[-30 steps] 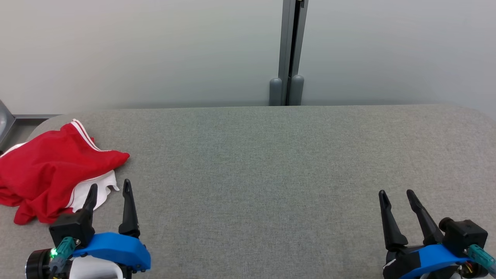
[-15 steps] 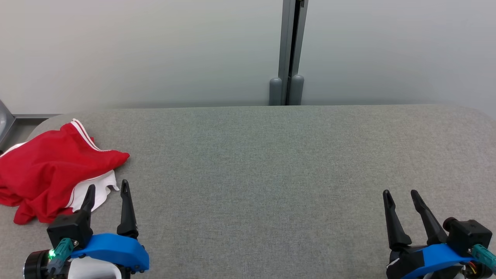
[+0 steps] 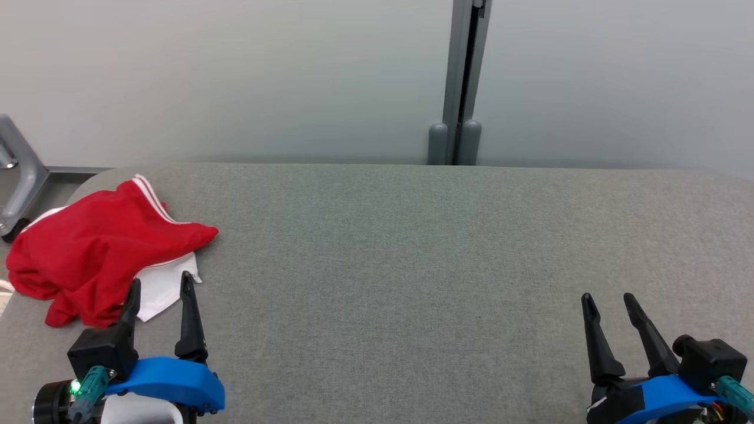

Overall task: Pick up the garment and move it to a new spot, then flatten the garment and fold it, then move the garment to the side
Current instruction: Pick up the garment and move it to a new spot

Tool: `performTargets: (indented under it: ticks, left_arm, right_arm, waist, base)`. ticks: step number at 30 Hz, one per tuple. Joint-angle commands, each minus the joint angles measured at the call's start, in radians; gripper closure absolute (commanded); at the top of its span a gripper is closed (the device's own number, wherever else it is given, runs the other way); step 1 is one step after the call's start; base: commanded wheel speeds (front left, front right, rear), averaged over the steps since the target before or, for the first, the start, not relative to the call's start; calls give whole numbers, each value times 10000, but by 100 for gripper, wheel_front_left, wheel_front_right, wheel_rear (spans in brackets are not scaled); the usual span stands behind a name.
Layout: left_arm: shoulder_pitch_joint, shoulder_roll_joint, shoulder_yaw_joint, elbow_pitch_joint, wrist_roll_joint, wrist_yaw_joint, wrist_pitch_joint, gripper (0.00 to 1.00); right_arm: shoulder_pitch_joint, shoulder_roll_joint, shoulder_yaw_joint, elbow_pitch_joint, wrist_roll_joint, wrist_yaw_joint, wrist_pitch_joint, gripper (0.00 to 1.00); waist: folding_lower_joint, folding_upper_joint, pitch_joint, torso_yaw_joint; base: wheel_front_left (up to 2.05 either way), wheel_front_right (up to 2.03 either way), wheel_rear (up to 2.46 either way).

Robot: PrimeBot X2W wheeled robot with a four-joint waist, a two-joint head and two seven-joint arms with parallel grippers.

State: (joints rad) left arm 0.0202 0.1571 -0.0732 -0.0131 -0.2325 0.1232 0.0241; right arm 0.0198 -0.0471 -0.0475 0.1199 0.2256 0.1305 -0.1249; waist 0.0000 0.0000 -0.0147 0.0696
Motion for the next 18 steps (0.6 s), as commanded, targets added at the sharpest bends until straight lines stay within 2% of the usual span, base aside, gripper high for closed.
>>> performTargets:
  ticks: [1,18]
  left_arm:
    - [-25,76,30,-37,38,18,-74,0]
    - [345,330,252,-320,16,271,-412,0]
  right_arm:
    - [76,-61,-11,-5,13,4,-36,0]
    - [130,-60,77,-66,81,4,-136,0]
  waist:
    - [0,0,67,140]
    - [0,0,209,2315]
  base:
    - [0,0,0]
    - [0,0,0]
